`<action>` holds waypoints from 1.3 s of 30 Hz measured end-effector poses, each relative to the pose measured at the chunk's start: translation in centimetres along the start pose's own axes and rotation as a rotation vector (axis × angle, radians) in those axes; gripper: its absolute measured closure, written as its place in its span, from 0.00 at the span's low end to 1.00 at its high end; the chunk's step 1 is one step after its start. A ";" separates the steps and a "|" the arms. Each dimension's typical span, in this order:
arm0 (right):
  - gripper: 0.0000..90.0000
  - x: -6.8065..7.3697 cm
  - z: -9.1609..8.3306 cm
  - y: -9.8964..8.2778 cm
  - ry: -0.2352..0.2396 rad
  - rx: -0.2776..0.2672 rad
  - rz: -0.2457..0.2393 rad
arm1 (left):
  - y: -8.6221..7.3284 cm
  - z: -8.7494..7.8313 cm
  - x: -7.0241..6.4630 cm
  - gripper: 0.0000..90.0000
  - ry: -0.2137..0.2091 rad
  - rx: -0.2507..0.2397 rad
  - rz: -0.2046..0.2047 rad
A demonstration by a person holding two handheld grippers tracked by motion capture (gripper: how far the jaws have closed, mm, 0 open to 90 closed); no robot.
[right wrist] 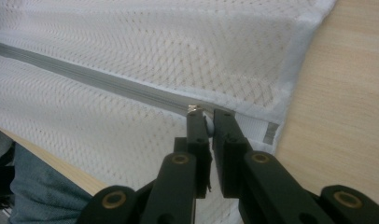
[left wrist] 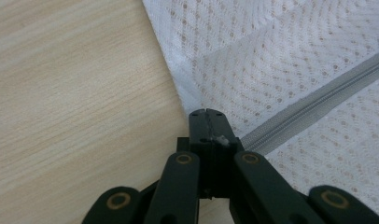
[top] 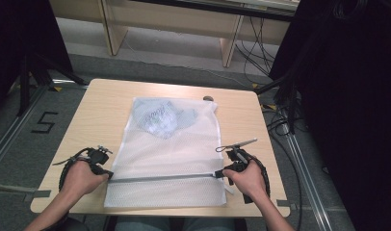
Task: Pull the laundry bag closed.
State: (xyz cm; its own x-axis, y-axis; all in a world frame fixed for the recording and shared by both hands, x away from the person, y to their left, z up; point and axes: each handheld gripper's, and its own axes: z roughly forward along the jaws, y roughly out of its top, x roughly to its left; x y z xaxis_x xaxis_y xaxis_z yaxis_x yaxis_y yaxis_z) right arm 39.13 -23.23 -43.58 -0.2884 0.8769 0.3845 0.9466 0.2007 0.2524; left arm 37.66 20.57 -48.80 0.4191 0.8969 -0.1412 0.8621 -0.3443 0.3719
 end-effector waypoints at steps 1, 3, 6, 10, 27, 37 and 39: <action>0.96 -0.1 0.0 0.0 -0.011 -0.009 -0.001 | 0.0 0.0 0.0 1.00 0.001 -0.001 -0.001; 0.96 -0.2 -0.1 -0.1 -0.016 -0.013 0.002 | 0.0 0.0 0.0 1.00 0.001 0.001 0.000; 0.96 -0.4 -0.3 -0.2 -0.004 -0.006 0.012 | 0.0 0.0 0.0 1.00 0.000 0.001 0.000; 0.96 -0.7 -0.3 -0.2 -0.032 -0.036 -0.026 | 0.0 0.1 -0.1 1.00 -0.004 -0.007 -0.017; 0.96 -1.2 -0.9 -0.3 -0.037 -0.052 -0.007 | 0.0 0.0 0.0 1.00 -0.001 0.000 -0.001; 0.96 -1.2 -1.0 -0.2 -0.021 -0.016 0.033 | 0.0 0.0 0.0 1.00 -0.001 0.000 -0.002; 0.96 -1.3 -1.0 -0.2 -0.023 -0.019 0.034 | 0.0 0.0 0.0 1.00 0.000 -0.001 -0.001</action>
State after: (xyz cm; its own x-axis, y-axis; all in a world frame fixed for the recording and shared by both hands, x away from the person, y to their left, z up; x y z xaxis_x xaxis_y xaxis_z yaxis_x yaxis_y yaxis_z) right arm 39.19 -24.86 -43.28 -0.2527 0.8930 0.3723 0.9528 0.1627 0.2563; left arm 37.66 20.56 -48.81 0.4186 0.8970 -0.1417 0.8622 -0.3435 0.3723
